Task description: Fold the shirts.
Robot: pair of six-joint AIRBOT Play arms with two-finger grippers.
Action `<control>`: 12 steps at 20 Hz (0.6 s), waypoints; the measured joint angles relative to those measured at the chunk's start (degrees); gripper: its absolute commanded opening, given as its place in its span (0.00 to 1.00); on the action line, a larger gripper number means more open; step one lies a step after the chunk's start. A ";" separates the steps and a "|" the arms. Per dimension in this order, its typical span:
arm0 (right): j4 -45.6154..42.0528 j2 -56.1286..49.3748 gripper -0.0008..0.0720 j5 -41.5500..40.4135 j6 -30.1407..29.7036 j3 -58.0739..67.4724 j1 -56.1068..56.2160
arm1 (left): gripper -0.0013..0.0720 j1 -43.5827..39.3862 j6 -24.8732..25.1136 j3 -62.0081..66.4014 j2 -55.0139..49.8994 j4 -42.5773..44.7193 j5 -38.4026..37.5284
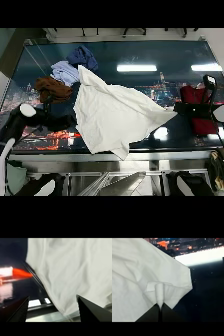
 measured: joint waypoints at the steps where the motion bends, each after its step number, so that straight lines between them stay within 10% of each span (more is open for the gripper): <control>1: 0.44 0.04 0.04 -0.17 0.00 0.00 0.00 | 0.91 0.28 0.00 -3.50 2.12 -2.45 0.31; 12: 3.34 0.09 0.04 -0.59 0.00 0.00 0.00 | 0.91 -1.46 -0.44 -15.85 5.35 -11.50 0.31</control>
